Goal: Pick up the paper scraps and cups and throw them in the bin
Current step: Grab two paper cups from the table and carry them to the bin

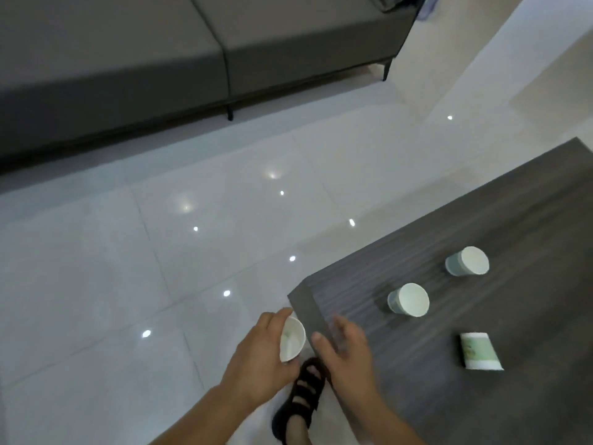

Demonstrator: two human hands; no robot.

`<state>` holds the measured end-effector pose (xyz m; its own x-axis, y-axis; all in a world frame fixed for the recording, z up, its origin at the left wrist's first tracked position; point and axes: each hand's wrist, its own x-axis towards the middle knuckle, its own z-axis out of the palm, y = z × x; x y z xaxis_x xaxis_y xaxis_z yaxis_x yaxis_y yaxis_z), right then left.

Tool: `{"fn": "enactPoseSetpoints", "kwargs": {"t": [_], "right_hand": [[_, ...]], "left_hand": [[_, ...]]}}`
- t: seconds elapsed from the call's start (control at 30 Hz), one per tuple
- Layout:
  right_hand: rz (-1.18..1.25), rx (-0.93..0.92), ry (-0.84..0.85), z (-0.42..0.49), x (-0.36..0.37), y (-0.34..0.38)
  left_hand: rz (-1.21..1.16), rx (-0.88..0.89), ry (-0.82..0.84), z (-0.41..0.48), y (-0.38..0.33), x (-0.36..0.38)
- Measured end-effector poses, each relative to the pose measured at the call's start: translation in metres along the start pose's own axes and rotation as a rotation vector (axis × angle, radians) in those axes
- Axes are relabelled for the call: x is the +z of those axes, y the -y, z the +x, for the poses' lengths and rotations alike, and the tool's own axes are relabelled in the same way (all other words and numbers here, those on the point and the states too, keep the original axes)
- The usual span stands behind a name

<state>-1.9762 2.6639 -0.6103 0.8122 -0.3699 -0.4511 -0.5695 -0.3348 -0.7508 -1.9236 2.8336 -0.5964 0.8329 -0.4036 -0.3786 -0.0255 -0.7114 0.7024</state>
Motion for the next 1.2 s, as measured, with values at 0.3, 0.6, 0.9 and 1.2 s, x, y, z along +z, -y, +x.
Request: {"fn": "enactPoseSetpoints", "kwargs": {"t": [0.3, 0.6, 0.9, 1.2], "right_hand": [[-0.638, 0.132, -0.279, 0.095, -0.108, -0.021], [-0.610, 0.277, -0.118, 0.116, -0.095, -0.027], [-0.348, 0.361, -0.233, 0.033, -0.098, 0.046], [-0.246, 0.412, -0.489, -0.138, -0.193, 0.053]], "left_hand": [[0.142, 0.040, 0.085, 0.091, -0.076, -0.011], [0.264, 0.171, 0.189, 0.146, -0.077, -0.030], [0.452, 0.316, 0.333, 0.144, -0.114, -0.083], [0.535, 0.559, 0.407, 0.057, -0.260, -0.065]]}}
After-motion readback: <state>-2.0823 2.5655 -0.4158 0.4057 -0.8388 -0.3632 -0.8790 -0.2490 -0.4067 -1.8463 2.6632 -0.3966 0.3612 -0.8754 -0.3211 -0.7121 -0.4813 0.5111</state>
